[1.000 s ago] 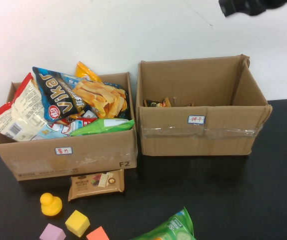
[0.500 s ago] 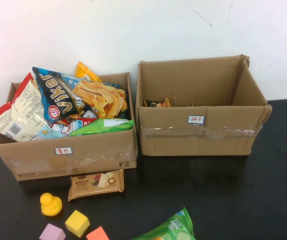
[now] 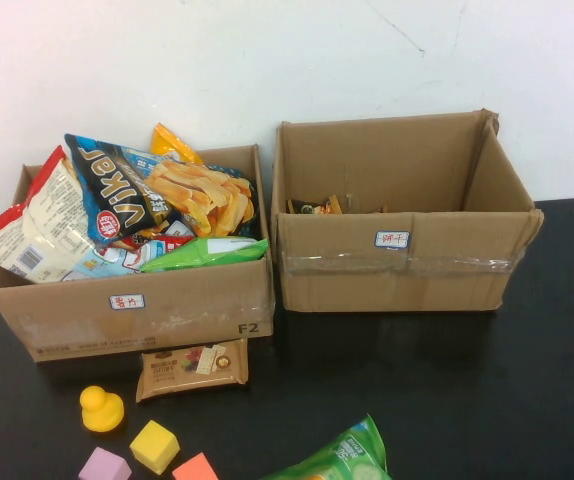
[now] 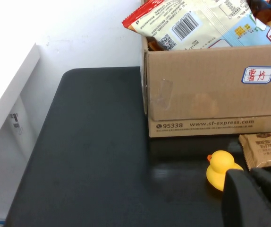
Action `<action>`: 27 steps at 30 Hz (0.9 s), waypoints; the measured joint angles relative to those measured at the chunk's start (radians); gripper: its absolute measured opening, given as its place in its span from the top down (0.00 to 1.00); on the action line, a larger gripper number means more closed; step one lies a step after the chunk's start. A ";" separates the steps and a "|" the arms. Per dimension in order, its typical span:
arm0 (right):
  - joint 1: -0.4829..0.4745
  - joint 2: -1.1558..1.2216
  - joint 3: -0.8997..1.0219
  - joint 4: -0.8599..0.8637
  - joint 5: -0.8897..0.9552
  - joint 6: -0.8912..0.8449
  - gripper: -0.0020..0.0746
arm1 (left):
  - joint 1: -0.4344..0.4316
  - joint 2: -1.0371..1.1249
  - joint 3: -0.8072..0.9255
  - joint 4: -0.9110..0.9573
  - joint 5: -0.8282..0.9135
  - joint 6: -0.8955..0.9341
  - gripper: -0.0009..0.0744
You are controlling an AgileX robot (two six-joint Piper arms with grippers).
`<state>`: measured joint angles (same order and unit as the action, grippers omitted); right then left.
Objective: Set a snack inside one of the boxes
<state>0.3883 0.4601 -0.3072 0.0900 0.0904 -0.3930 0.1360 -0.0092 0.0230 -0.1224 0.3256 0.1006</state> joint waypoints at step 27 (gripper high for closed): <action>-0.414 -0.469 0.335 -0.167 0.180 0.305 0.97 | 0.000 0.000 0.000 0.000 0.000 -0.002 0.99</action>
<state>-0.0260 -0.0087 0.0283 -0.0773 0.2708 -0.0876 0.1360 -0.0092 0.0230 -0.1224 0.3256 0.0984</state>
